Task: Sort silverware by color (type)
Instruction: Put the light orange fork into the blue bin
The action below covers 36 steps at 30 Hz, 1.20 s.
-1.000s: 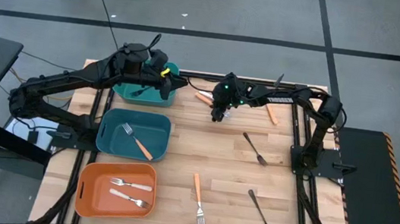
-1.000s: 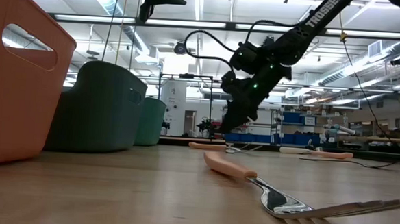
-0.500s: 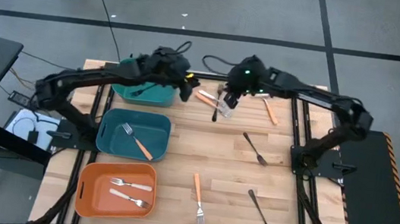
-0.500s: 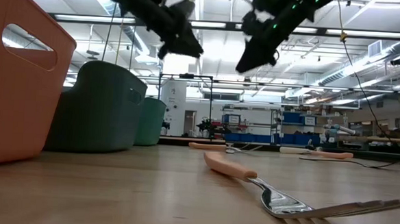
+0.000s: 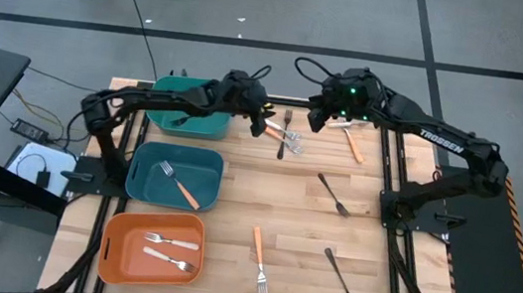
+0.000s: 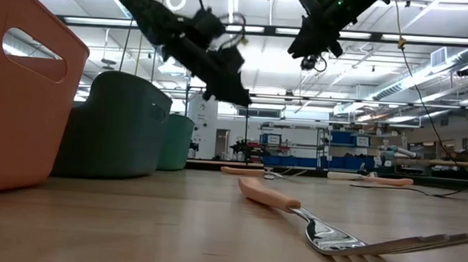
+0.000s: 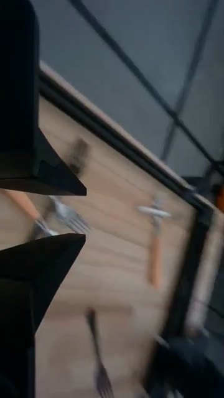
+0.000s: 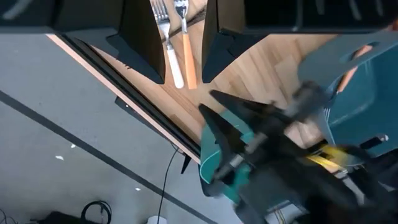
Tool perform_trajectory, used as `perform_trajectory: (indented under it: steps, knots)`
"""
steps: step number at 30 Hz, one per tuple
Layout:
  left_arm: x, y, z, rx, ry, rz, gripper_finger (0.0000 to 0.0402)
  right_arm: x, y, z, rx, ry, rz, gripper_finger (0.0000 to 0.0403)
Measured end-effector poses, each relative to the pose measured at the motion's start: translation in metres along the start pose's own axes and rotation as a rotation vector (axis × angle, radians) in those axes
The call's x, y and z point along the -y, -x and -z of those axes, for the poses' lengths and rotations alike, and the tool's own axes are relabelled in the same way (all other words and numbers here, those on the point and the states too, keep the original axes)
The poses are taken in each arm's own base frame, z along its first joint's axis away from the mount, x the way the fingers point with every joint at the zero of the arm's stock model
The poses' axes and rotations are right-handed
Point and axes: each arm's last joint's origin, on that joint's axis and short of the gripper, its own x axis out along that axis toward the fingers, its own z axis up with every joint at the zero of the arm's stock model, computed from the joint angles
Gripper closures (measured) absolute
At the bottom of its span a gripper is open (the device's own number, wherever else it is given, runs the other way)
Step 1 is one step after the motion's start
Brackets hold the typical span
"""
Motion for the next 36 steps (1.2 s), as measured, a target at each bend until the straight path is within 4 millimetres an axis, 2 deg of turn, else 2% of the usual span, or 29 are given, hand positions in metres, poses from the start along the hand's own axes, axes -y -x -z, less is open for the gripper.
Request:
perform_trajectory:
  steps: [4, 9, 15, 18, 24, 29, 36]
  knots:
    - [-0.004, -0.017, 0.018, -0.061, 0.008, -0.002, 0.0283, 0.000, 0.000, 0.000, -0.004, -0.022, 0.001, 0.0291]
    - [0.002, -0.037, 0.033, -0.109, -0.023, 0.018, 0.0283, 0.000, 0.000, 0.000, -0.004, -0.022, 0.000, 0.0291]
    - [0.005, -0.065, 0.030, -0.155, -0.029, 0.053, 0.0283, 0.000, 0.000, 0.000, -0.004, -0.036, 0.001, 0.0291]
    - [0.004, -0.078, 0.022, -0.200, -0.040, 0.068, 0.0283, 0.000, 0.000, 0.001, -0.006, -0.040, 0.002, 0.0291]
    - [0.005, -0.079, 0.017, -0.387, -0.183, 0.114, 0.0283, 0.001, 0.000, 0.002, -0.025, -0.039, 0.008, 0.0291]
    - [0.001, -0.074, 0.025, -0.481, -0.242, 0.141, 0.0283, 0.000, 0.000, 0.003, -0.027, -0.038, 0.008, 0.0291]
    - [-0.009, -0.071, 0.029, -0.523, -0.356, 0.166, 0.0283, 0.000, 0.000, 0.003, -0.029, -0.037, 0.010, 0.0291]
